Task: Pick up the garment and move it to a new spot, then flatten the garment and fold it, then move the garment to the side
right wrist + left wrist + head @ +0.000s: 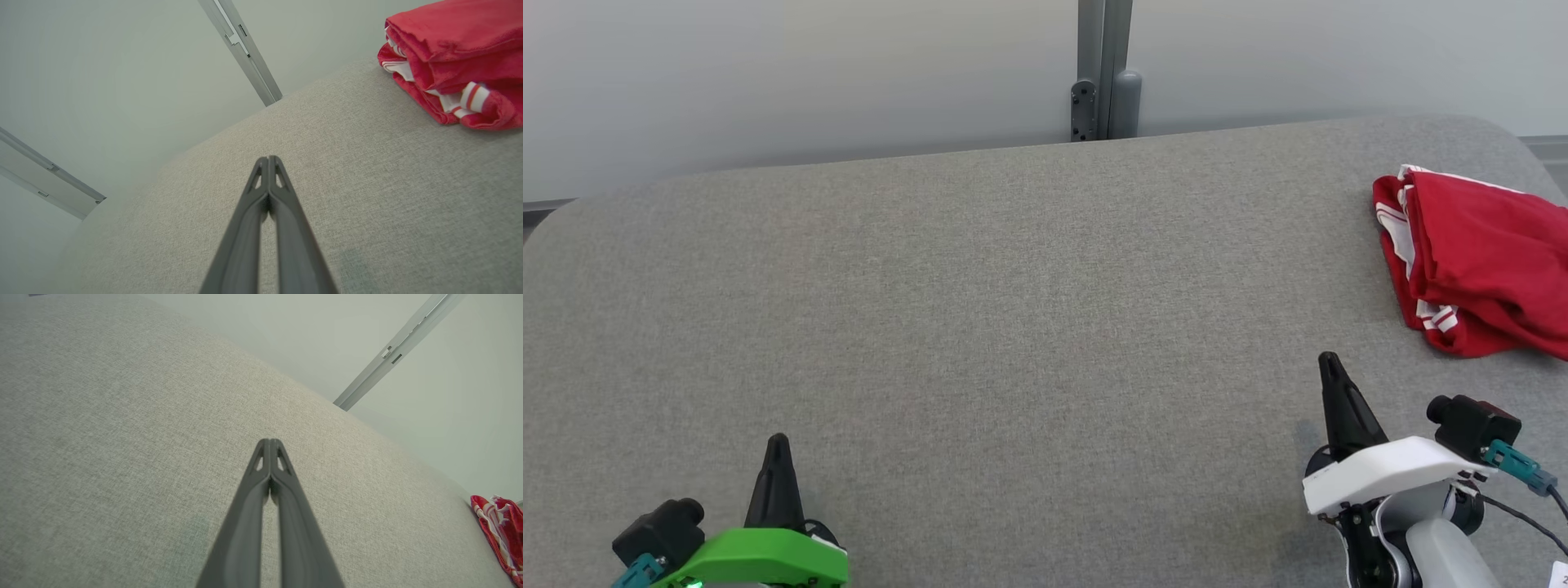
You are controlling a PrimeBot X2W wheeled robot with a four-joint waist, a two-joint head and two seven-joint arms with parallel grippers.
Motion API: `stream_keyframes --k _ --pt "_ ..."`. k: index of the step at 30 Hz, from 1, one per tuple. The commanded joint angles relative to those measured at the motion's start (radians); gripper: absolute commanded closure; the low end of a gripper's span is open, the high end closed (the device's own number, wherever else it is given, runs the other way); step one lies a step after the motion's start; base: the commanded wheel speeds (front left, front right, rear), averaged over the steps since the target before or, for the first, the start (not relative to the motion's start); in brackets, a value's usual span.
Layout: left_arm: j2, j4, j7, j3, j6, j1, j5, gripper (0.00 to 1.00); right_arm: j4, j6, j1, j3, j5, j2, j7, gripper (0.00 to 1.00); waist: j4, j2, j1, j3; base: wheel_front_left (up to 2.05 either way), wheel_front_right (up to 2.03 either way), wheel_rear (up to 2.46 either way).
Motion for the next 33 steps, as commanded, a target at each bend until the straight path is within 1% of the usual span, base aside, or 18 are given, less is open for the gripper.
stream_keyframes --k 1,17,33 --pt "0.002 -0.012 0.008 0.010 -0.007 -0.032 -0.039 1.00 -0.019 0.000 -0.011 -0.008 0.042 -0.007 0.008 1.00 0.000 -0.0001 0.0001 -0.001 0.00 0.00 0.00" --pt "0.001 -0.006 0.068 0.044 -0.036 -0.056 -0.246 1.00 -0.025 0.000 -0.007 -0.035 0.272 -0.011 0.065 1.00 0.001 -0.0001 0.0001 -0.007 0.00 0.00 0.00" --pt "0.001 -0.001 0.118 0.073 -0.060 -0.075 -0.418 1.00 -0.030 0.000 -0.004 -0.060 0.463 -0.013 0.116 1.00 0.001 -0.0001 0.0001 -0.014 0.00 0.00 0.00"
